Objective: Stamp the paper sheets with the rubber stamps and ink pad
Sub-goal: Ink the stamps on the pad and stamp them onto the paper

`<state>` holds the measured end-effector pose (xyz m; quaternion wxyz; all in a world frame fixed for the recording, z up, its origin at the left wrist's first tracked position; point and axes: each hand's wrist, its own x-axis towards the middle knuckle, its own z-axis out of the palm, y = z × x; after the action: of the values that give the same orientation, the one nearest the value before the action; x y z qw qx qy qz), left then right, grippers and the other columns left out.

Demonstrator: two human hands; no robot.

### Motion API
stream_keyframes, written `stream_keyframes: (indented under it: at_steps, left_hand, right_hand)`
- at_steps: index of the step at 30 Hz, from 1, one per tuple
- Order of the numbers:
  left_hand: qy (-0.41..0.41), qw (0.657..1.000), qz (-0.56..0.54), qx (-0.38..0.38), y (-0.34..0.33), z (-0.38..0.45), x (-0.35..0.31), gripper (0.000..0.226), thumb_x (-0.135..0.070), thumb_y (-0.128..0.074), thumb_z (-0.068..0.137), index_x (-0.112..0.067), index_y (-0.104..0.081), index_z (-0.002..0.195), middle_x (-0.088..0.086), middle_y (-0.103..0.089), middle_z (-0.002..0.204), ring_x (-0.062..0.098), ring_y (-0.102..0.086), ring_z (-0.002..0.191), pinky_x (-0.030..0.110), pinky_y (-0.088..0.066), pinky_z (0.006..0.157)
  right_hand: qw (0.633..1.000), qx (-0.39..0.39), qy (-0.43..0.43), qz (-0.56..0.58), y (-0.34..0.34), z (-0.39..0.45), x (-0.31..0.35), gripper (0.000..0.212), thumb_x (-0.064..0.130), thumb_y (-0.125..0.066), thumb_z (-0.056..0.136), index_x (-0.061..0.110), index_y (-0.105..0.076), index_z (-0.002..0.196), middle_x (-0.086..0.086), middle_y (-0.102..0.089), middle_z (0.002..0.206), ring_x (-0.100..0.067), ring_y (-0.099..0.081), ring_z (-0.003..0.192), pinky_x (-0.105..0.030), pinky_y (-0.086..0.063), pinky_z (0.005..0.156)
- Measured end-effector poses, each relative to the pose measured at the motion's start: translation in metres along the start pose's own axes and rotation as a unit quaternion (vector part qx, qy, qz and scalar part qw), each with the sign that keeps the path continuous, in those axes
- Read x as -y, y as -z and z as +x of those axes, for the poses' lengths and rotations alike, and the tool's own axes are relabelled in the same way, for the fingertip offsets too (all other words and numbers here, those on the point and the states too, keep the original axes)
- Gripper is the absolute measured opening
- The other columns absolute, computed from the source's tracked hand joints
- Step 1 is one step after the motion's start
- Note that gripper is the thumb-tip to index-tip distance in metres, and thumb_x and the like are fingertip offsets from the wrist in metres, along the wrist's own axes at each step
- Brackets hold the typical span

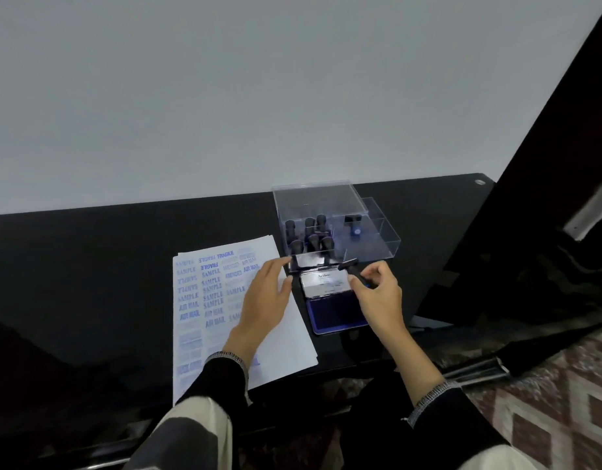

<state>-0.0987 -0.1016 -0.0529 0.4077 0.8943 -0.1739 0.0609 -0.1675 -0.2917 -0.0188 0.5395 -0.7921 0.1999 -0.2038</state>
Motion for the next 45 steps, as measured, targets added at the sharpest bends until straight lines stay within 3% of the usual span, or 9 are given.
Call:
stream_keyframes:
  at_steps: [3, 9, 14, 17, 22, 28, 36, 41, 45]
  left_hand:
    - [-0.029, 0.999, 0.002, -0.024, -0.007, 0.013, 0.000, 0.038, -0.022, -0.048, 0.101, -0.023, -0.044, 0.139, -0.007, -0.045, 0.141, 0.000, -0.040, 0.121, 0.024, -0.040, 0.101]
    - [-0.025, 0.999, 0.007, -0.033, -0.019, 0.020, 0.012, 0.039, -0.028, -0.048, 0.101, -0.028, -0.045, 0.140, -0.011, -0.048, 0.141, 0.001, -0.043, 0.126, 0.022, -0.038, 0.104]
    - [-0.030, 0.999, 0.011, -0.041, -0.022, 0.018, 0.015, 0.041, -0.032, -0.045, 0.102, -0.034, -0.040, 0.143, -0.020, -0.046, 0.137, -0.009, -0.039, 0.122, 0.018, -0.036, 0.102]
    - [-0.029, 0.999, 0.006, -0.045, -0.022, 0.017, 0.014, 0.042, -0.032, -0.046, 0.102, -0.035, -0.039, 0.144, -0.021, -0.048, 0.135, -0.007, -0.042, 0.122, 0.015, -0.037, 0.100]
    - [-0.026, 0.998, 0.016, -0.047, -0.023, 0.017, 0.016, 0.043, -0.031, -0.046, 0.102, -0.036, -0.039, 0.144, -0.018, -0.052, 0.133, -0.004, -0.047, 0.119, 0.016, -0.040, 0.098]
    - [-0.019, 0.998, 0.030, -0.046, -0.023, 0.018, 0.015, 0.044, -0.031, -0.045, 0.102, -0.036, -0.039, 0.145, -0.015, -0.055, 0.129, 0.000, -0.050, 0.115, 0.018, -0.045, 0.096]
    - [-0.011, 0.998, 0.047, -0.041, -0.023, 0.019, 0.016, 0.042, -0.030, -0.045, 0.102, -0.035, -0.041, 0.144, -0.014, -0.056, 0.126, 0.000, -0.050, 0.112, 0.015, -0.041, 0.094]
    - [-0.008, 0.998, 0.056, -0.038, -0.024, 0.019, 0.017, 0.042, -0.030, -0.046, 0.102, -0.035, -0.040, 0.144, -0.013, -0.057, 0.125, 0.001, -0.051, 0.110, 0.013, -0.039, 0.091]
    - [-0.008, 0.998, 0.056, -0.036, -0.024, 0.019, 0.016, 0.042, -0.030, -0.045, 0.102, -0.034, -0.040, 0.144, -0.012, -0.057, 0.125, 0.000, -0.051, 0.110, 0.013, -0.040, 0.092]
  right_hand:
    - [1.000, -0.011, 0.019, -0.009, 0.003, 0.022, 0.006, 0.021, 0.016, -0.070, 0.085, 0.004, -0.053, 0.085, -0.002, -0.059, 0.080, -0.008, -0.052, 0.071, -0.005, -0.038, 0.059]
    - [0.997, -0.019, 0.055, -0.049, -0.005, 0.086, 0.020, 0.017, 0.017, -0.067, 0.087, 0.006, -0.054, 0.088, -0.006, -0.061, 0.085, -0.016, -0.055, 0.076, -0.011, -0.039, 0.060]
    - [0.990, 0.000, 0.071, -0.119, -0.024, 0.143, 0.029, 0.010, 0.014, -0.064, 0.088, 0.010, -0.056, 0.091, -0.006, -0.062, 0.092, -0.017, -0.058, 0.083, -0.029, -0.048, 0.072]
    - [0.985, 0.005, 0.070, -0.159, -0.035, 0.166, 0.031, 0.009, 0.014, -0.062, 0.089, 0.011, -0.059, 0.097, -0.008, -0.059, 0.102, -0.017, -0.054, 0.088, -0.027, -0.043, 0.074]
    - [0.980, 0.055, 0.056, -0.181, -0.043, 0.186, 0.032, 0.025, 0.015, -0.069, 0.087, 0.009, -0.047, 0.097, -0.002, -0.046, 0.086, -0.022, -0.047, 0.078, -0.034, -0.045, 0.073]
    - [0.951, 0.117, 0.095, -0.270, -0.056, 0.208, 0.027, 0.024, 0.028, -0.070, 0.087, 0.005, -0.068, 0.096, -0.013, -0.065, 0.092, -0.027, -0.059, 0.083, -0.033, -0.049, 0.074]
    - [0.926, 0.166, 0.051, -0.335, -0.067, 0.210, 0.014, 0.022, 0.020, -0.061, 0.092, 0.006, -0.066, 0.108, -0.020, -0.064, 0.107, -0.036, -0.061, 0.098, -0.046, -0.051, 0.091]
    - [0.931, 0.156, 0.019, -0.331, -0.067, 0.210, 0.016, 0.018, 0.014, -0.067, 0.086, 0.005, -0.069, 0.101, -0.018, -0.065, 0.104, -0.034, -0.063, 0.094, -0.044, -0.054, 0.088]
    - [0.939, 0.140, 0.003, -0.315, -0.065, 0.214, 0.014, 0.023, 0.002, -0.058, 0.088, 0.002, -0.069, 0.108, -0.023, -0.062, 0.117, -0.035, -0.060, 0.108, -0.042, -0.050, 0.096]
